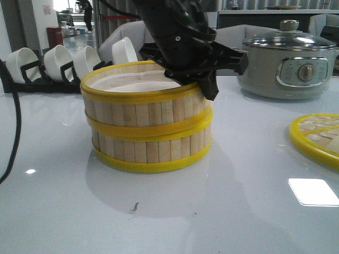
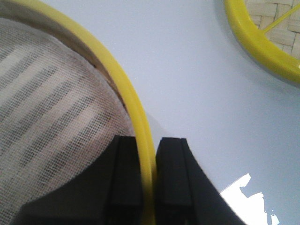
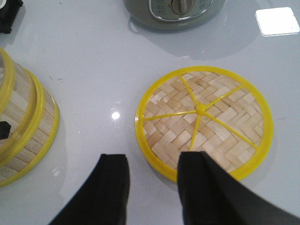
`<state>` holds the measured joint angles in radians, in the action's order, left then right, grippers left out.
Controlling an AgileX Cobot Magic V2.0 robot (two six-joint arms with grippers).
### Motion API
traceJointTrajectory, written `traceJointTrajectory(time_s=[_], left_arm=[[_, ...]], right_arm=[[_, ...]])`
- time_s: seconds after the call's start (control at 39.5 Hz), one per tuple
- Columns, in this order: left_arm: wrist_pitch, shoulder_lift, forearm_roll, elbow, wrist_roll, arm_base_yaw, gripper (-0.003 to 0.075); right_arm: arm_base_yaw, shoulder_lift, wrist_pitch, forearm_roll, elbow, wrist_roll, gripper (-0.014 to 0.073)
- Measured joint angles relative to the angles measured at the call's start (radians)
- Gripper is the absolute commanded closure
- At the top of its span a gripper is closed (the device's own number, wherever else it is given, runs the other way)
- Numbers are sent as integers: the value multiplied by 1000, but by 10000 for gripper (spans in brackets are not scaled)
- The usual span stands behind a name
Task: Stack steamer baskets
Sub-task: 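Lower the held basket onto the center basket with the left gripper, then open the left gripper and withdraw it from the stacked baskets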
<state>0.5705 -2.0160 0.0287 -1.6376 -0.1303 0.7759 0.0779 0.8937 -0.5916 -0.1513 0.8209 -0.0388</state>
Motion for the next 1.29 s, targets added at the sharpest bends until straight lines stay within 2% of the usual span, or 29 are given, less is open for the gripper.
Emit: traceJointTrajectory(time_s=[0.13,0.25,0.63,0.89,0.99,1.11,1.16,1.29], left_arm=[[-10,0,2,0,4,0,419],[-14,0,5,0,4,0,353],[-12,11,15,-6,4,0,353],[53,12,17,-102,4,0,353],[87,14,17,-153,4,0,405],[107,37,17,-192,4,0,653],[107,51,17,-200,4,-2,612],[101,101,17,-213,4,-28,634]], right_arm=[[0,0,0,0,0,0,222],[0,0,0,0,0,0,222],[0,0,0,0,0,0,222],[0,0,0,0,0,0,222],[0,0,0,0,0,0,222],[0,0,0,0,0,0,222],[0,0,0,0,0,0,222],[0,0,0,0,0,2,222]])
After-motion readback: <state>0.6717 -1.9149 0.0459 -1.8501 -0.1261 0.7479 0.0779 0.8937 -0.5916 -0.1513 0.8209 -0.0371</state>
